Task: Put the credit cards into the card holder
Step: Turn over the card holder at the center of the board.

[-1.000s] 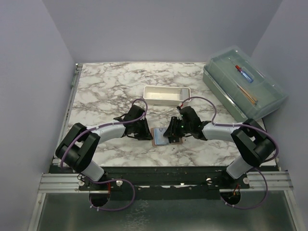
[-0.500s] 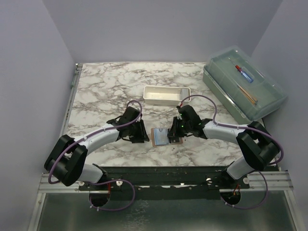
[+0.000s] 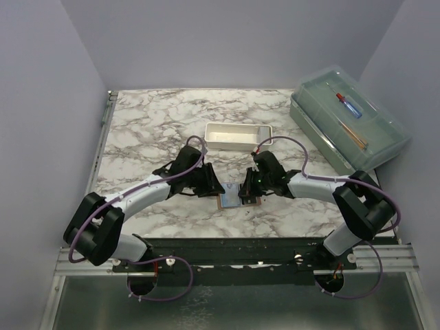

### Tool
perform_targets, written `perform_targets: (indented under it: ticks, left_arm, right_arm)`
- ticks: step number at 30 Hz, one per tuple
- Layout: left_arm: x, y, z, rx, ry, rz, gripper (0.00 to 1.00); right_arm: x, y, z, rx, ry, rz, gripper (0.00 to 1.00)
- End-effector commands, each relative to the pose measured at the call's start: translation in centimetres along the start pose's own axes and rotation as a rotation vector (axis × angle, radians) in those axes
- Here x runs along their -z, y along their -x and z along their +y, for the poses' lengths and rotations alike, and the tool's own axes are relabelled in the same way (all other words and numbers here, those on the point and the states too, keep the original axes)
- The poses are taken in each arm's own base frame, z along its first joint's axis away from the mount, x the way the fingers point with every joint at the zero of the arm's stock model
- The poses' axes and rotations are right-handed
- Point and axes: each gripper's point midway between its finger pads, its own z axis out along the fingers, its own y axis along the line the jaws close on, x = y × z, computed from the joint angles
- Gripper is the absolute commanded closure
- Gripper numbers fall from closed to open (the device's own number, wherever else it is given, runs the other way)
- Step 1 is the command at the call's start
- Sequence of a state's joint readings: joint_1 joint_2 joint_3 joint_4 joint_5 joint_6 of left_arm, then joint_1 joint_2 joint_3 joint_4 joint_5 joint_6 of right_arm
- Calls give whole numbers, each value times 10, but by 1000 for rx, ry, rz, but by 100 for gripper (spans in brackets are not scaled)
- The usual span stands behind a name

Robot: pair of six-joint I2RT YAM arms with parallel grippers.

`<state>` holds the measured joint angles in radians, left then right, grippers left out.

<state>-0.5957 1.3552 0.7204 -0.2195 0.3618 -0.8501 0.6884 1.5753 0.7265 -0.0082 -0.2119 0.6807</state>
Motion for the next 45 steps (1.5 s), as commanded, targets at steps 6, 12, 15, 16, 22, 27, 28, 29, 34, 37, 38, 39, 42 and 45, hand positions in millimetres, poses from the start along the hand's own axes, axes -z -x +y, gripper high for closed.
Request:
perform_targets:
  ticks: [6, 12, 15, 16, 22, 27, 28, 29, 34, 37, 38, 39, 42, 45]
  left_arm:
    - [-16, 6, -22, 7, -115, 33, 58]
    - [-27, 3, -10, 19, -81, 40, 57]
    - [-29, 4, -10, 15, -81, 38, 57]
    - [-30, 5, -11, 14, -82, 37, 57]
    - [-34, 4, -5, 20, -58, 31, 53]
    - [-32, 7, -4, 14, -42, 9, 48]
    - [-33, 7, -4, 14, -41, 10, 48]
    - [-34, 7, -3, 14, -38, 12, 48]
    - [-40, 5, -3, 6, -34, 30, 50]
    - [-42, 5, -5, -2, -34, 35, 50]
    - [-43, 5, -5, -3, -33, 37, 50]
    - [-43, 5, -5, -3, -33, 37, 50]
    - [-44, 4, -6, -5, -34, 42, 50]
    - [-46, 4, -10, -11, -47, 49, 50]
  right_arm:
    - [-18, -16, -25, -36, -81, 21, 100]
    - [-21, -22, -31, -51, -93, 31, 100]
    - [-22, -23, -32, -49, -95, 36, 100]
    - [-22, -23, -31, -49, -94, 36, 100]
    - [-21, -22, -32, -44, -101, 32, 100]
    - [-22, -23, -33, -43, -104, 37, 100]
    - [-22, -23, -33, -43, -103, 37, 100]
    - [-22, -23, -33, -42, -104, 38, 100]
    - [-21, -21, -32, -39, -105, 35, 100]
    - [-22, -21, -32, -38, -103, 35, 100]
    - [-22, -21, -32, -40, -104, 35, 100]
    - [-22, -21, -33, -39, -104, 36, 100]
    - [-22, -20, -31, -37, -100, 36, 100]
    - [-23, -21, -32, -36, -100, 38, 100]
